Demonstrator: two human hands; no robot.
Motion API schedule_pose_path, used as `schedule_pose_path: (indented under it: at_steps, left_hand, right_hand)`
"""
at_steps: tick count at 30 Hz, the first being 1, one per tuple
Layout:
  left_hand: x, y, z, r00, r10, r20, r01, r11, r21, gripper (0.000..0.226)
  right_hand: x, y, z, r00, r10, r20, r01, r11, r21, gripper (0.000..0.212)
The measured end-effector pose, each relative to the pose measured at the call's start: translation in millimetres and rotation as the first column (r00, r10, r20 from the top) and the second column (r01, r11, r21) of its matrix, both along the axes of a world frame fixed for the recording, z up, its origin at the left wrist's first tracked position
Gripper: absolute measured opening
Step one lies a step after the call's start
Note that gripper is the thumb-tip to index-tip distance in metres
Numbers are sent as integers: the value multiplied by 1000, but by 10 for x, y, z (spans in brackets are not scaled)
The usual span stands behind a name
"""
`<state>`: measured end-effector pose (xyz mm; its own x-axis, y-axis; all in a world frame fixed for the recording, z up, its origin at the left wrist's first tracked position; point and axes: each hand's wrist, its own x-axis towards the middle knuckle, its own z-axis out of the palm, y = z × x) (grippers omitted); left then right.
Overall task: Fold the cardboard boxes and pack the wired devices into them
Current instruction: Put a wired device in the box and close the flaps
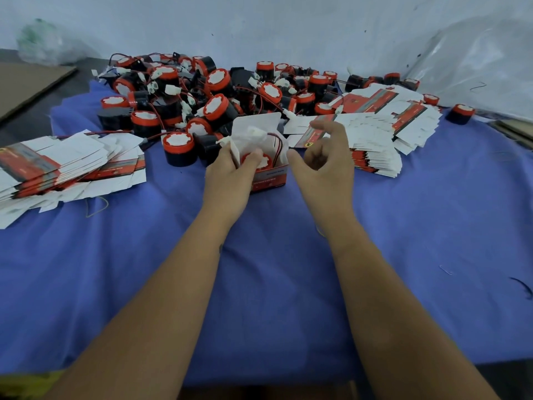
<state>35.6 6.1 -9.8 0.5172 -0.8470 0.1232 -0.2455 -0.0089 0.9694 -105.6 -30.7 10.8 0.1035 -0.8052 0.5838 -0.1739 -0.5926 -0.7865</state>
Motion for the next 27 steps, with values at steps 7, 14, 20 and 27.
schedule_pose_path:
  at_steps: [7,14,20,27]
  left_hand:
    - [-1,-11,-25,989,-79,128,72,996,56,54]
    - [-34,-1,-9,996,-51,68,46,996,81,40]
    - [-38,20,-3,994,-75,86,70,996,60,47]
    - [-53,64,42,996,-82,34,80,995,63,53]
  right_hand:
    - [44,-1,22,953,14,-303,-52,992,-116,42]
    - [-1,52,130,951,223,216,-274,929,248,34]
    - [97,-44,48,994,4,-105,11,989,147,19]
    - [91,-88,34,992,-107,-71,115,987,108,19]
